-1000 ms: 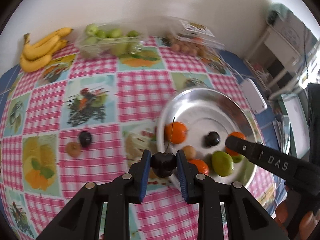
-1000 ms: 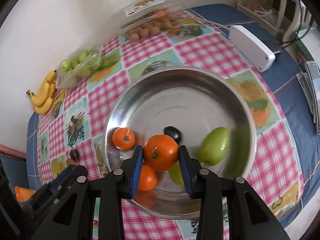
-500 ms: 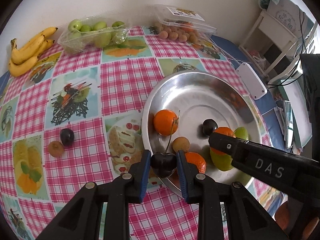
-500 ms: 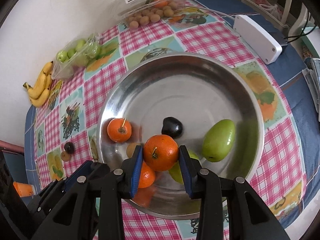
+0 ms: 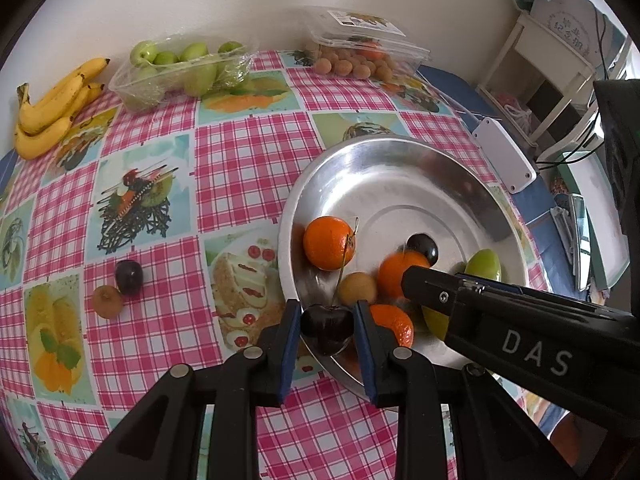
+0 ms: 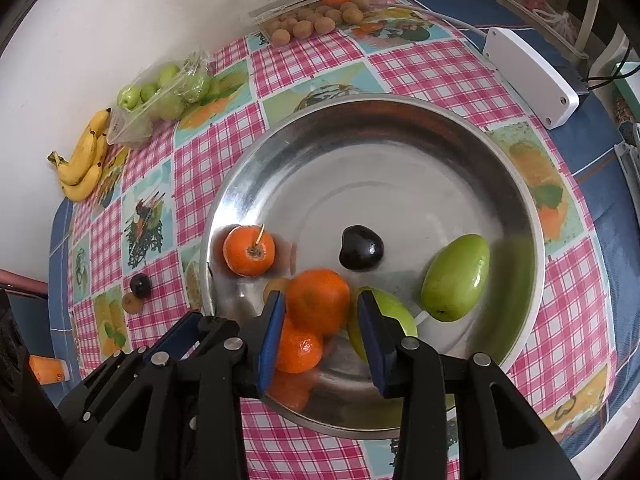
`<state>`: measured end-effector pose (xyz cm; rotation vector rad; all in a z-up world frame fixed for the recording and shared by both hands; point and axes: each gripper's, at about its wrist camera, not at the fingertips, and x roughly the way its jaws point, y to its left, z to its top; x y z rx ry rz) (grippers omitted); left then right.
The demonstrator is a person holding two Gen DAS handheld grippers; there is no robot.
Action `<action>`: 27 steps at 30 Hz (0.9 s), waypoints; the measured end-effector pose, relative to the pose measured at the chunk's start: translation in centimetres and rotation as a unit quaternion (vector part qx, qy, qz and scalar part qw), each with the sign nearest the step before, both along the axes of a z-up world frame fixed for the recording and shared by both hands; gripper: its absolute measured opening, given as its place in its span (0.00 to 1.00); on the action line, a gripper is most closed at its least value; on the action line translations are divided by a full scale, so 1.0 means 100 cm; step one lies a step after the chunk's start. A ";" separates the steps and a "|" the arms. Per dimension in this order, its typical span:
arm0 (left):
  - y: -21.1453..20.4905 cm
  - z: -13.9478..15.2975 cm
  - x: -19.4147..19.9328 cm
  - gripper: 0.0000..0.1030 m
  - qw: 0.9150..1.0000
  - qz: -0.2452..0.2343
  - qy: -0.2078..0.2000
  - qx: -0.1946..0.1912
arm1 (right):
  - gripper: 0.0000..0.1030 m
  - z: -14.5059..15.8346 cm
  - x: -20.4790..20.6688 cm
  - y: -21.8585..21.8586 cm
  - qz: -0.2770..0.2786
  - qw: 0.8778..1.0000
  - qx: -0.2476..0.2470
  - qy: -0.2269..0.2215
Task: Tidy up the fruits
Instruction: 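Open the left gripper to drop the plum while the right gripper releases the tangerine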
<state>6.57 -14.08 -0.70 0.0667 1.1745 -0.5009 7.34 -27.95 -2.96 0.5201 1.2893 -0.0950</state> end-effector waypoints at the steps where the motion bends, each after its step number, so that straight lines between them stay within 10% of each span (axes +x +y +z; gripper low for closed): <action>1: 0.000 0.000 0.000 0.29 1.000 0.000 0.000 0.000 | 0.41 0.001 0.000 0.000 0.001 1.000 -0.001 -0.001; 19: 0.008 0.002 0.000 0.49 1.000 0.014 0.009 -0.003 | 0.41 0.011 -0.002 -0.004 -0.008 1.000 -0.004 -0.014; 27: 0.026 0.001 0.009 0.60 0.998 0.061 0.019 0.014 | 0.64 0.009 -0.004 -0.008 -0.024 1.000 -0.014 -0.005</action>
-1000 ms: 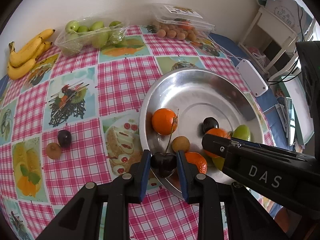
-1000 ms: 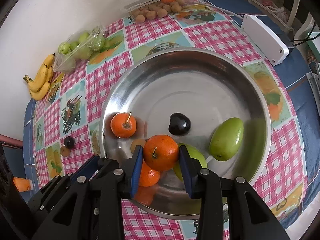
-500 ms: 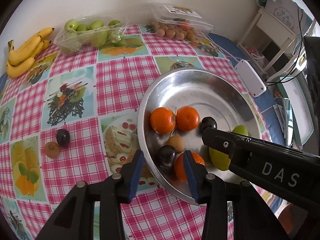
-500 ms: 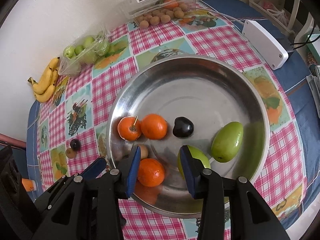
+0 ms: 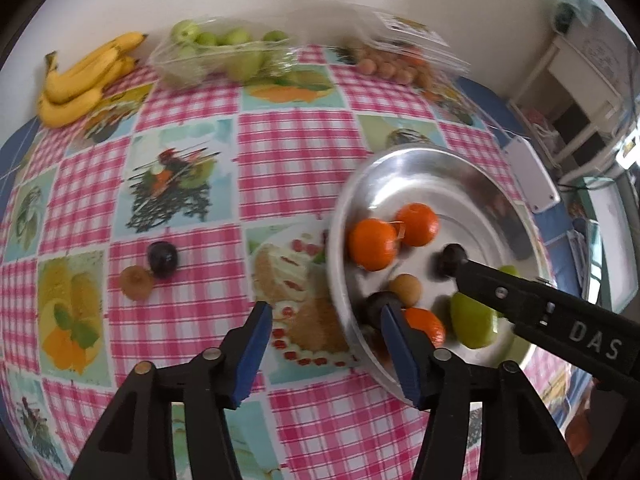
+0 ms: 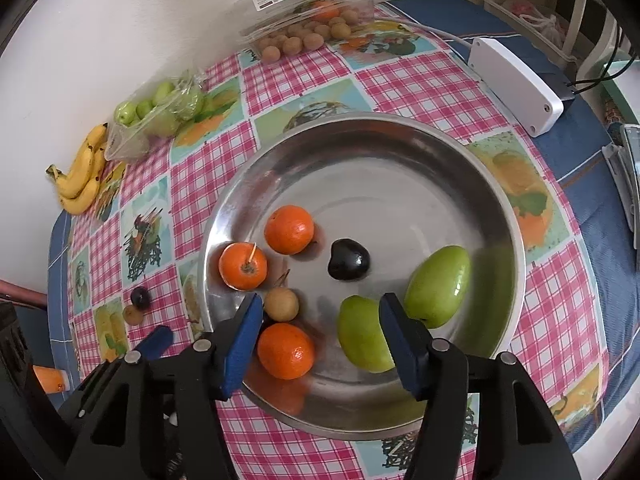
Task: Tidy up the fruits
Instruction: 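Open the left gripper to drop the plum while the right gripper releases the tangerine, then withdraw both open grippers from the bowl toward the loose plum and kiwi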
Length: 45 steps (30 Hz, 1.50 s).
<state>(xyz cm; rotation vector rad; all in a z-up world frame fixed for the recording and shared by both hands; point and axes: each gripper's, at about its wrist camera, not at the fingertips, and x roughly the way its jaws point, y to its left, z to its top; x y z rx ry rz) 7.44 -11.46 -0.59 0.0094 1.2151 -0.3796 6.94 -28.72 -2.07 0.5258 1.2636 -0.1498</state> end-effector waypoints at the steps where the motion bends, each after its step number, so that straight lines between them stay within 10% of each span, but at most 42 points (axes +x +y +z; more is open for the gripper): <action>1: 0.004 0.000 0.002 0.62 1.000 0.009 -0.001 0.007 | 0.66 -0.001 0.000 0.000 0.000 1.000 -0.002 0.002; 23: 0.043 -0.004 0.017 0.99 0.993 0.103 -0.008 0.059 | 0.80 -0.013 0.002 0.005 0.012 0.999 -0.013 0.034; 45: 0.063 -0.007 0.021 1.00 0.986 0.149 -0.008 0.079 | 0.92 -0.016 0.006 0.014 0.048 0.998 -0.024 0.034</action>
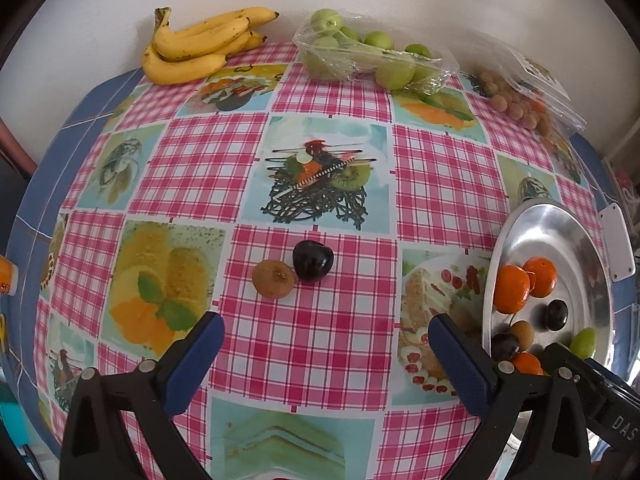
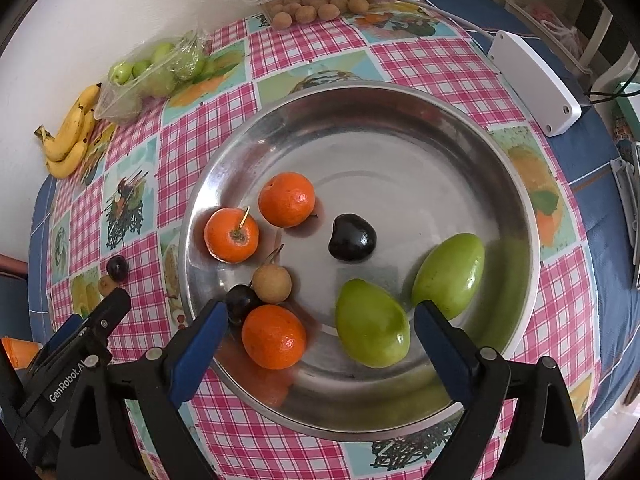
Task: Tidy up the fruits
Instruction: 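Withdraw both open grippers from the bowl toward the loose plum and kiwi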
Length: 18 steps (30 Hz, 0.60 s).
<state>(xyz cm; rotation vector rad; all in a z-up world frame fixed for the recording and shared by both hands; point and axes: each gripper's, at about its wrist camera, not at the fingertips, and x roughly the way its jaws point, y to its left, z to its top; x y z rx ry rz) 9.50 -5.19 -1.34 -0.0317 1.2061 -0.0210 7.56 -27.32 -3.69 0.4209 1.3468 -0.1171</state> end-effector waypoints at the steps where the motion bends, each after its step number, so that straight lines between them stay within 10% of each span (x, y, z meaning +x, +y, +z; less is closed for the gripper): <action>1: 0.000 0.000 0.000 1.00 1.000 0.001 -0.001 0.000 | 0.92 0.000 0.000 0.000 0.000 1.000 0.000 0.000; 18: 0.040 0.006 0.009 1.00 0.999 0.045 0.002 -0.022 | 0.92 0.003 0.005 0.009 0.015 1.000 0.005 -0.011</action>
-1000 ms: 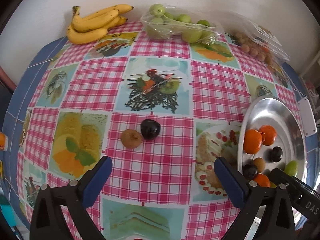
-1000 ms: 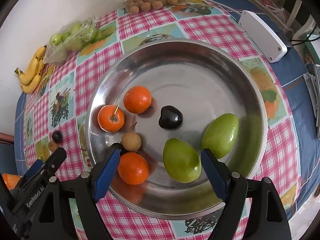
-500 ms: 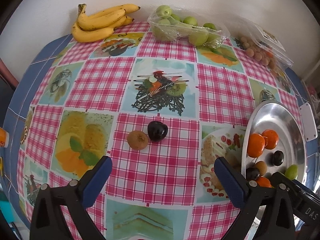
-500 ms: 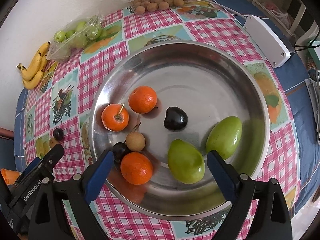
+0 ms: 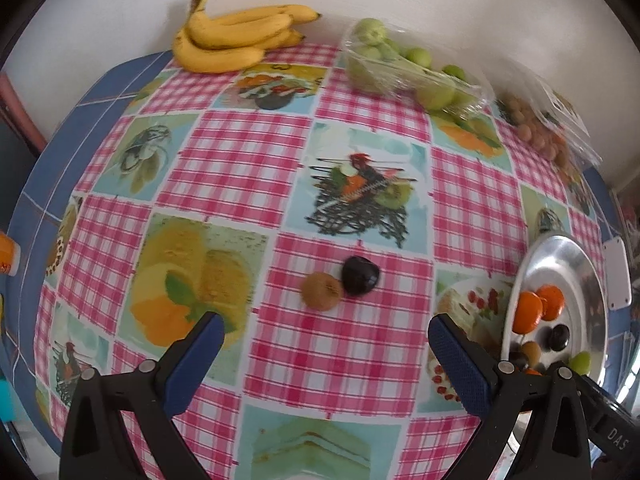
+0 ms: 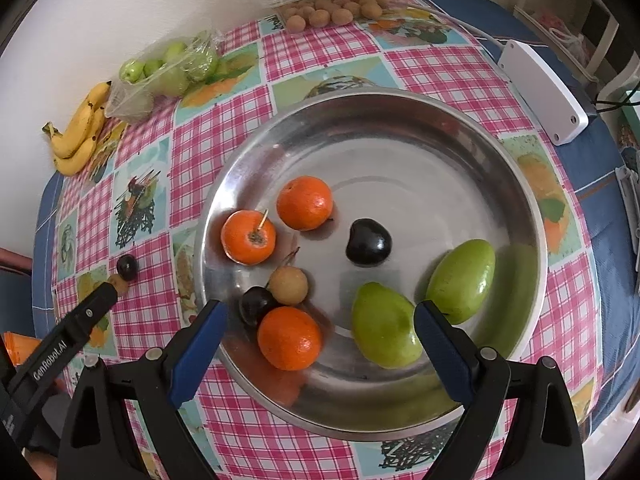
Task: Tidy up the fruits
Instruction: 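Withdraw both open grippers from the bowl toward the loose plum and kiwi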
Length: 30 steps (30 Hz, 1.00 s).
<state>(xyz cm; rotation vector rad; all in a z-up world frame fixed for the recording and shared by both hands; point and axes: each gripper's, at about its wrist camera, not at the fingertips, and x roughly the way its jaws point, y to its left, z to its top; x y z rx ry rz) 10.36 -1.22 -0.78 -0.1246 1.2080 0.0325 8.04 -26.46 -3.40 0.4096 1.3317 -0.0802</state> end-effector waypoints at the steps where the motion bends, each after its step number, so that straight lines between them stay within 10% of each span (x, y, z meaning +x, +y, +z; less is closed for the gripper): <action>1: 0.005 0.000 0.001 1.00 1.000 0.006 0.000 -0.003 | 0.92 0.001 0.000 0.002 0.002 1.000 0.000 -0.001; 30: 0.105 0.008 0.003 1.00 0.991 0.124 -0.013 -0.046 | 0.92 0.028 0.020 0.105 0.113 0.991 0.020 -0.062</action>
